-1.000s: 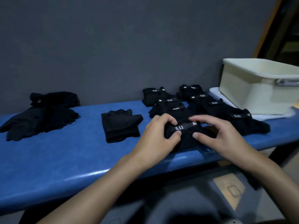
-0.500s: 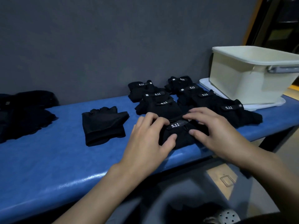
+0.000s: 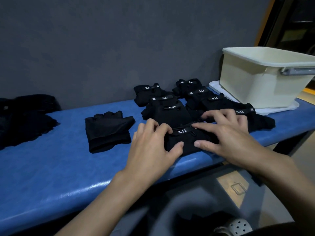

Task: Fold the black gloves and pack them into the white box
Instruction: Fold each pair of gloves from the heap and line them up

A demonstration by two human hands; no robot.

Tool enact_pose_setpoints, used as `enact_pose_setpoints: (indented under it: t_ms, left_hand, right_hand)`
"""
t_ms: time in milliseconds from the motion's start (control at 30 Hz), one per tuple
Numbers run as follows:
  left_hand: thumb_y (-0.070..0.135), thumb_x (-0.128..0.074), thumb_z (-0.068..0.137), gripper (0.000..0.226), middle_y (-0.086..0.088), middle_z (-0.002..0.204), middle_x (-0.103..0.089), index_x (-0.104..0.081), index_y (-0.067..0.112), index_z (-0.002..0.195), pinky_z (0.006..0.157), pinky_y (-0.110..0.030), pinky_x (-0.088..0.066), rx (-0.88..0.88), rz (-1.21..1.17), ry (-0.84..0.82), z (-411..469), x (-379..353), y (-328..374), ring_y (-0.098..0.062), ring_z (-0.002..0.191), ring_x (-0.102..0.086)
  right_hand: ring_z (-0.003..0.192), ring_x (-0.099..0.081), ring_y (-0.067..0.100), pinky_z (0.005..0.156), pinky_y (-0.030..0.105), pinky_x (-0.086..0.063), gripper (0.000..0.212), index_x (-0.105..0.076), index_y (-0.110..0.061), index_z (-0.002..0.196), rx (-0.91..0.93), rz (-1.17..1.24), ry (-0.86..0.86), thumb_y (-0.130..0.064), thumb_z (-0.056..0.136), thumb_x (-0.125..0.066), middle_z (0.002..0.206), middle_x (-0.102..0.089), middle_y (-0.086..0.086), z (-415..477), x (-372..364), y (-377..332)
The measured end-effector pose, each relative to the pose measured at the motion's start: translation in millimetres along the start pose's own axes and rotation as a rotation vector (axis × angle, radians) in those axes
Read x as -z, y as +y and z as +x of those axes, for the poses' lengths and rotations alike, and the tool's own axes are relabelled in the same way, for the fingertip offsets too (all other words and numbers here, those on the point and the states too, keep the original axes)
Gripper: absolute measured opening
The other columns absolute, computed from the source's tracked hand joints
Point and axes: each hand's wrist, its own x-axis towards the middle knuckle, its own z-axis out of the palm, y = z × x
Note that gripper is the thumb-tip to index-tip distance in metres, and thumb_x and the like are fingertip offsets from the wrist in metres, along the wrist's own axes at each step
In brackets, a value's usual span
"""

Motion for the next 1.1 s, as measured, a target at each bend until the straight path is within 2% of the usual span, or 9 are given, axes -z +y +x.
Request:
enact_pose_setpoints:
  t_ms: [100,267,333,467,667,833,1000,1100]
  left_hand:
    - [0.066,-0.051,0.076,0.052,0.009,0.103,-0.044,-0.065,0.029,0.11,0.094,-0.033,-0.041,0.009,0.037,-0.014,0,0,0,-0.017,0.102,-0.042]
    - [0.071,-0.039,0.074,0.06,0.008,0.102,-0.045,-0.065,0.03,0.11,0.093,-0.033,-0.041,0.022,0.097,-0.019,0,0,0,-0.018,0.1,-0.044]
    - [0.071,-0.038,0.074,0.061,0.007,0.101,-0.046,-0.066,0.03,0.109,0.092,-0.036,-0.042,0.026,0.122,-0.001,-1,0,2,-0.02,0.099,-0.046]
    - [0.071,-0.037,0.076,0.061,0.006,0.101,-0.048,-0.066,0.03,0.113,0.091,-0.036,-0.042,0.021,0.153,-0.007,-4,1,4,-0.021,0.099,-0.047]
    - [0.072,-0.035,0.076,0.066,0.005,0.101,-0.049,-0.065,0.03,0.118,0.091,-0.036,-0.042,0.026,0.156,-0.014,-3,3,3,-0.021,0.098,-0.046]
    - [0.073,-0.035,0.078,0.067,0.006,0.104,-0.048,-0.062,0.031,0.123,0.095,-0.034,-0.04,0.043,0.125,-0.031,-4,4,5,-0.019,0.102,-0.044]
    - [0.068,-0.05,0.085,0.057,0.006,0.109,-0.048,-0.06,0.033,0.128,0.099,-0.034,-0.038,0.077,0.102,-0.071,-3,6,4,-0.019,0.107,-0.042]
    - [0.064,-0.053,0.088,0.054,0.005,0.11,-0.048,-0.057,0.032,0.131,0.1,-0.034,-0.036,0.075,0.124,-0.076,-3,5,4,-0.02,0.109,-0.042]
  right_hand:
    - [0.13,-0.018,0.017,0.101,0.038,-0.017,0.068,-0.044,-0.051,0.138,0.0,-0.046,-0.031,-0.081,0.079,-0.032,0.141,-0.032,-0.017,0,0,0]
    - [0.128,-0.017,0.016,0.099,0.037,-0.015,0.084,-0.04,-0.051,0.14,0.0,-0.067,-0.042,-0.084,0.068,-0.009,0.139,-0.033,-0.016,1,-2,2]
    - [0.127,-0.017,0.015,0.098,0.037,-0.015,0.083,-0.038,-0.052,0.141,0.0,-0.071,-0.053,-0.085,0.07,-0.01,0.137,-0.033,-0.016,1,-2,2]
    - [0.127,-0.014,0.014,0.102,0.037,-0.015,0.071,-0.035,-0.05,0.143,0.004,-0.072,-0.069,-0.078,0.078,-0.028,0.136,-0.033,-0.016,-1,1,-1]
    - [0.126,-0.017,0.015,0.101,0.039,-0.017,0.075,-0.037,-0.052,0.141,0.007,-0.061,-0.066,-0.083,0.074,-0.021,0.134,-0.036,-0.015,4,-1,1]
    - [0.124,-0.019,0.013,0.099,0.036,-0.017,0.07,-0.035,-0.051,0.142,0.013,-0.036,-0.058,-0.078,0.078,-0.03,0.129,-0.037,-0.019,6,-3,2]
    - [0.122,-0.022,0.012,0.092,0.032,-0.014,0.083,-0.037,-0.049,0.143,0.025,-0.026,-0.032,-0.088,0.072,-0.02,0.128,-0.039,-0.019,6,-7,4]
    - [0.123,-0.023,0.012,0.091,0.031,-0.012,0.087,-0.036,-0.048,0.143,0.027,-0.018,-0.02,-0.086,0.069,-0.013,0.129,-0.041,-0.017,8,-11,5]
